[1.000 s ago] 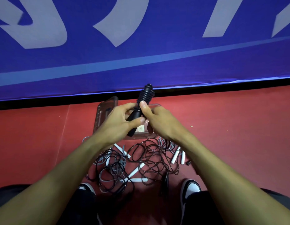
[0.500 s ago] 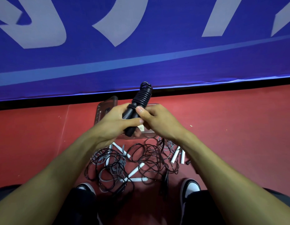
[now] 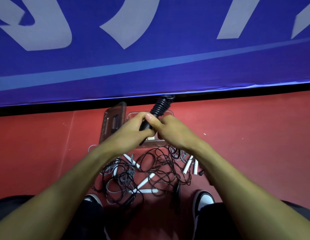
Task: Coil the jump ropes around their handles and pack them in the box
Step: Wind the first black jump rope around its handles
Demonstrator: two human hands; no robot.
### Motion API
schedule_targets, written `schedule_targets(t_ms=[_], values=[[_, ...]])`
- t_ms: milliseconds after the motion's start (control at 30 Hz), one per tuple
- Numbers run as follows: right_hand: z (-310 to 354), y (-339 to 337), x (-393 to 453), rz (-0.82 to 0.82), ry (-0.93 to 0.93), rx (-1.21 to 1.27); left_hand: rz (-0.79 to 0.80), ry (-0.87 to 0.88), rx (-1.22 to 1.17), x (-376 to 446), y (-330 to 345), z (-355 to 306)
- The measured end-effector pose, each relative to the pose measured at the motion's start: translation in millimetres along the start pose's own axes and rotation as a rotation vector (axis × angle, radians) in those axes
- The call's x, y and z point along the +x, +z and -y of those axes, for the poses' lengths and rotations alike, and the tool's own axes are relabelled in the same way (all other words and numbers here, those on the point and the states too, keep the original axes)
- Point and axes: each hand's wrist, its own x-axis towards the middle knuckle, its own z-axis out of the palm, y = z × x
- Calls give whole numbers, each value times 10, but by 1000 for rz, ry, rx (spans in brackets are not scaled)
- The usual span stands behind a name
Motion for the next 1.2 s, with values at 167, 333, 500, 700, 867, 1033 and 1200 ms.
schedule_targets(t_ms=[167, 333, 500, 700, 867, 1033, 1200], values=[[-50, -37, 37, 40, -1, 120, 11, -3, -208, 4, -94, 27], [-66, -52, 51, 31, -17, 83, -110, -19, -150, 15, -70, 52], [-69, -38, 29, 14, -51, -12, -173, -27, -187, 41, -98, 80], [-52, 51, 72, -80, -27, 199, -174, -47, -228, 38, -28, 88], [-79, 75, 94, -187, 24, 291, -155, 19, -209, 46, -42, 119], [-141, 51, 109, -186, -14, 232, -174, 65, -214, 67, -17, 105], [-145, 12, 75, -91, -93, -112, -236, 27, -246, 82, -30, 178]])
